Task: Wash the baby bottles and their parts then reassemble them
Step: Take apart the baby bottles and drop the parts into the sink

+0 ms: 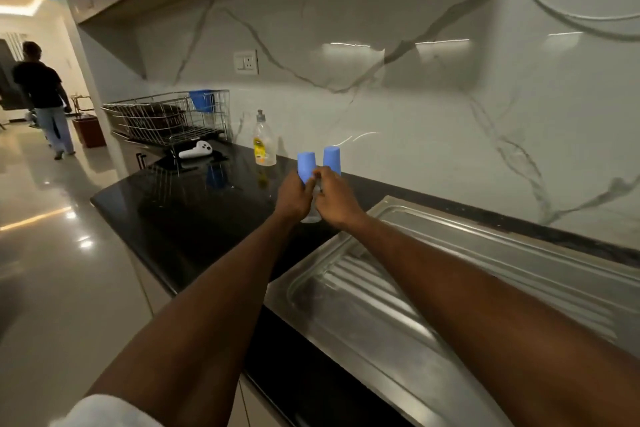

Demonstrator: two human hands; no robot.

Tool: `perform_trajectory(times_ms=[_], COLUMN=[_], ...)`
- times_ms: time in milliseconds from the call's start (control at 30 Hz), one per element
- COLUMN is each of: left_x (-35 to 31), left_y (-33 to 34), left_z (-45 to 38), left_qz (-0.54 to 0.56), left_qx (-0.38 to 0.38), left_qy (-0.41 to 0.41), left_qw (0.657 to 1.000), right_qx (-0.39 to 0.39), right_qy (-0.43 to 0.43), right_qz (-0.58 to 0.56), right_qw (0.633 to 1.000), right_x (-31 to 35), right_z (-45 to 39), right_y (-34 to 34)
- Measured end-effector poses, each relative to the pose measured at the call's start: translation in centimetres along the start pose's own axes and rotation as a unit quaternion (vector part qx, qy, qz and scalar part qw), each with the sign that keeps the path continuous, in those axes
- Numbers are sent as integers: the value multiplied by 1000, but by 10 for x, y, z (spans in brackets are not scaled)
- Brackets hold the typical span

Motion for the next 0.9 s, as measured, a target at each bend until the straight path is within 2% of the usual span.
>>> perform_trajectory(times_ms=[67, 200, 300, 400, 567, 733, 833, 900], left_x=[-12, -48, -82, -127, -225, -316, -367, -389], left_y=[1, 11, 24, 44, 92, 155, 197, 226], left_z=[11, 38, 53, 64, 91, 124, 141, 151], left_qz=[47, 102, 96, 58, 66, 156, 189, 176], left_qx=[-46, -52, -52, -60, -3, 37, 75, 116], left_qy=[5, 20, 9, 41, 138, 119, 150, 142], left_qw=[998, 993, 994, 996, 988, 980, 968, 967], right_qx=[-17, -7, -25, -60, -124, -203, -292, -356], right_qy=[26, 82, 81, 104, 173, 226, 255, 273], right_qz=[-66, -144, -152, -153, -149, -132, -153, -159], right_qw=[997, 986, 985, 981, 966, 943, 909, 879], right_x=[-1, -13, -25, -42, -88, -140, -179, -210], right_z=[9, 35, 67, 100, 160, 225, 266, 294], right_y=[-14, -47, -84, -126, -196, -269, -327, -365])
Point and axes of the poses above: each hand's wrist, its own z-axis away from the middle knuckle, its own y-axis out of the palm, x = y × z, the point moved 5 cm from there along -z, towards the middle knuckle, and after that the axes turned 15 degrees about y, right-handed, at the moved point
